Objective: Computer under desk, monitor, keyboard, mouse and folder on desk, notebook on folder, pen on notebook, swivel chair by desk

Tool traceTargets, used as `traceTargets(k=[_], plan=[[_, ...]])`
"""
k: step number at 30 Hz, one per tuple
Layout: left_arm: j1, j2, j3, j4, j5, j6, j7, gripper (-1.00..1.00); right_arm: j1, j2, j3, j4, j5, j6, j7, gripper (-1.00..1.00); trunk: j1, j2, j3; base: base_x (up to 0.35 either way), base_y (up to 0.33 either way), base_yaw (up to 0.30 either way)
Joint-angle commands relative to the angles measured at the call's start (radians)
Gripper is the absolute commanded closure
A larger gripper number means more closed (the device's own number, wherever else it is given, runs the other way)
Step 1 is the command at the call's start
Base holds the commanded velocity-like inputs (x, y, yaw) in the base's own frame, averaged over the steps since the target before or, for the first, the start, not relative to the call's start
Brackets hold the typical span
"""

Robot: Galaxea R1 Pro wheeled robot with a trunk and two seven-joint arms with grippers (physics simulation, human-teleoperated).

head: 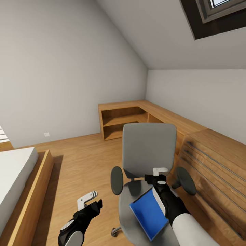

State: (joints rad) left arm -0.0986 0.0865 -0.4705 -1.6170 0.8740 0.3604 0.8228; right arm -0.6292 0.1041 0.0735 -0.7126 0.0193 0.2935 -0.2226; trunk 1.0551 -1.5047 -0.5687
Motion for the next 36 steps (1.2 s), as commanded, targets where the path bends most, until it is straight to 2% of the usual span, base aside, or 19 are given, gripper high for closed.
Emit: traceTargets(k=[1,9,17,23,36], plan=[[-0.001,0.001,-0.002,-0.001,0.005,0.003,0.007,-1.00,-0.001,0.000,0.003,0.000,0.002,0.007,-0.006,-1.00,0.000,-0.001,-0.001,0.100,0.084,0.000],[-0.001,0.001,-0.002,-0.001,0.005,0.002,0.007,-1.00,-0.003,0.000,0.003,0.011,0.003,0.004,-0.006,-1.00,0.000,-0.001,-0.001,0.063,0.026,0.000],[-0.001,0.001,-0.003,-0.001,0.005,0.004,0.006,-1.00,-0.044,-0.002,0.001,0.101,0.001,0.003,-0.006,-1.00,0.000,-0.001,-0.001,0.146,0.003,0.000],[-0.001,-0.001,-0.002,-0.001,0.005,0.003,0.007,-1.00,-0.060,-0.004,-0.002,0.129,-0.001,0.002,-0.006,-1.00,0.000,-0.001,-0.001,0.021,0.000,0.000],[-0.001,-0.001,-0.002,-0.001,0.005,0.003,0.007,-1.00,-0.069,-0.007,-0.006,0.137,-0.003,0.005,-0.007,-1.00,0.050,-0.092,-0.042,0.001,0.000,0.000]])
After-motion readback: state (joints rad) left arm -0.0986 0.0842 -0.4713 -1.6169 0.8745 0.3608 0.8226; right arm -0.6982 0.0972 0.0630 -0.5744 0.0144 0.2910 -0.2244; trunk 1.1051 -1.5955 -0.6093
